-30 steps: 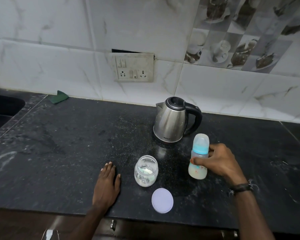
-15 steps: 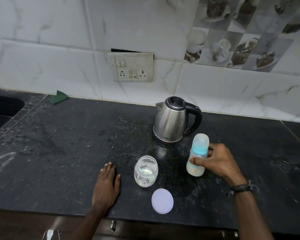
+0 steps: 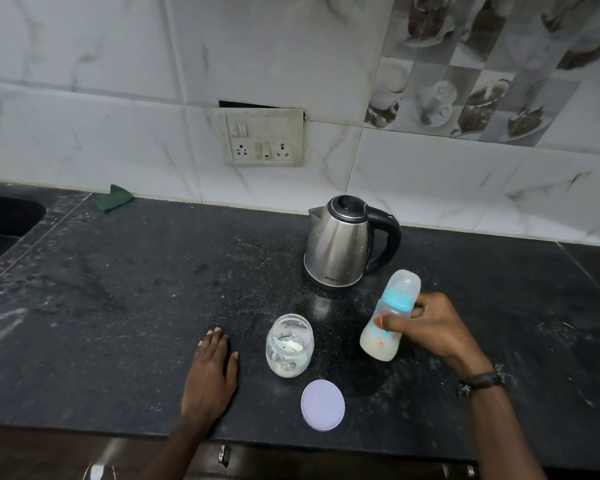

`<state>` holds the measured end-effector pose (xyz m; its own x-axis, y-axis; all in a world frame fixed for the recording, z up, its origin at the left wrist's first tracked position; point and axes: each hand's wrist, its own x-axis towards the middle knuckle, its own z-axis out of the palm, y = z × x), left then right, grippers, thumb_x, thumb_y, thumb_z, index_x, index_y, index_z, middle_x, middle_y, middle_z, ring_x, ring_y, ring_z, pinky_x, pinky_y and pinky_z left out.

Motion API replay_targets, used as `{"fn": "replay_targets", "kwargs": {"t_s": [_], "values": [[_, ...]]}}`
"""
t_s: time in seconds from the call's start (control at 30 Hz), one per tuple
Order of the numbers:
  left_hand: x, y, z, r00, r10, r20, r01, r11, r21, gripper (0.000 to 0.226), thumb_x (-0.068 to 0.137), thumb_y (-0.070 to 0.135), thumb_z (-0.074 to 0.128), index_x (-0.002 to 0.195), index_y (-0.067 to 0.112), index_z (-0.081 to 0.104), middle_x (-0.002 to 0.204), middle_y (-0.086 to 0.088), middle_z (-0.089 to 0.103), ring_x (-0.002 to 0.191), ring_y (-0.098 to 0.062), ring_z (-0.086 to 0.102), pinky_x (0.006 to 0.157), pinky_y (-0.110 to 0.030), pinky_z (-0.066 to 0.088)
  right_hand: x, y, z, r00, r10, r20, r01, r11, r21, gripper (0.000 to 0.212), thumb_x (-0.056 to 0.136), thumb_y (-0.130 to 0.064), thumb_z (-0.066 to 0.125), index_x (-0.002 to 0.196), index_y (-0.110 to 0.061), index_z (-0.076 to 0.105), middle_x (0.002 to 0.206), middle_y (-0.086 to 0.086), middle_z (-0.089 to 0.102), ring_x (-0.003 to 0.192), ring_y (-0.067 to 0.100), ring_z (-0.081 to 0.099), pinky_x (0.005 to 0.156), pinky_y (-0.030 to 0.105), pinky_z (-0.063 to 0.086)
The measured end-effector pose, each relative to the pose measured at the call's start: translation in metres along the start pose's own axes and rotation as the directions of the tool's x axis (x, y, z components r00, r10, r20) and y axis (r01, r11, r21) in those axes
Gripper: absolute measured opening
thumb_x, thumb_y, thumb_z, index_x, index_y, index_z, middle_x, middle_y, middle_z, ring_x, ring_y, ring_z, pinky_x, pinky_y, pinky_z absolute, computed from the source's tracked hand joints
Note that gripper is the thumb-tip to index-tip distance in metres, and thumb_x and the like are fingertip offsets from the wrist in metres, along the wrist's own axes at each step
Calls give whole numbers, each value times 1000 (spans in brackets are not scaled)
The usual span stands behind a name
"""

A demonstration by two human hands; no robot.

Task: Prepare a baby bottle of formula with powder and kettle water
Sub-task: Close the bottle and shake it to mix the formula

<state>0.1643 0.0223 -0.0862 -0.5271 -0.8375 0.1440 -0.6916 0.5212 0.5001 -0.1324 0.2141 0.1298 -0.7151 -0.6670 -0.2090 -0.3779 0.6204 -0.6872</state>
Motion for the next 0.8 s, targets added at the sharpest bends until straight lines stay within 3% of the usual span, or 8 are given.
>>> {"fn": "replay_targets", "kwargs": {"t_s": [0.13,0.33,0.43,0.57,0.67,0.8], "values": [[-1,0,2,1000,-3,5,3,1000,-5,66,98,46,31,133,-1,61,149,-19,51,142,-33,44,120,-44,32,2,0,-1,999,25,-33,-30,989,-145,42,50,-53,87,75,-21,74,75,-5,73,73,14,70,68,39,58],[-1,-1,1,1000,-6,11,6,1000,-18,66,98,45,31,134,-2,60,150,-19,50,143,-33,44,120,-43,31,2,2,-3,999,23,27,-21,997,-73,41,52,-45,91,83,-21,77,77,-6,77,74,11,73,76,41,60],[-1,0,0,1000,-8,4,8,1000,-8,62,99,42,35,135,-2,60,151,-18,49,143,-32,43,120,-41,29,1,3,-3,996,23,-82,-37,983,-179,46,53,-53,89,83,-22,73,79,-5,74,74,15,71,71,40,59],[-1,0,0,1000,0,6,0,1000,-7,67,98,46,31,135,-2,60,150,-19,50,143,-33,44,120,-42,30,1,-2,-4,999,23,23,-22,998,-61,39,58,-35,93,91,-19,77,78,-6,77,76,11,74,74,35,60],[-1,1,0,1000,-1,7,1,1000,-2,68,98,46,30,135,-2,60,151,-19,49,143,-33,43,120,-42,29,1,-2,-4,996,-13,-88,-4,982,-187,44,53,-50,89,86,-25,72,81,-8,73,78,15,70,74,40,58],[0,-1,1,1000,-6,5,6,1000,2,61,98,42,37,137,-1,58,152,-18,47,145,-31,41,121,-40,27,1,-2,-3,1000,7,1,-7,997,-80,35,59,-34,92,87,-21,76,78,-6,77,76,11,73,78,41,60]]}}
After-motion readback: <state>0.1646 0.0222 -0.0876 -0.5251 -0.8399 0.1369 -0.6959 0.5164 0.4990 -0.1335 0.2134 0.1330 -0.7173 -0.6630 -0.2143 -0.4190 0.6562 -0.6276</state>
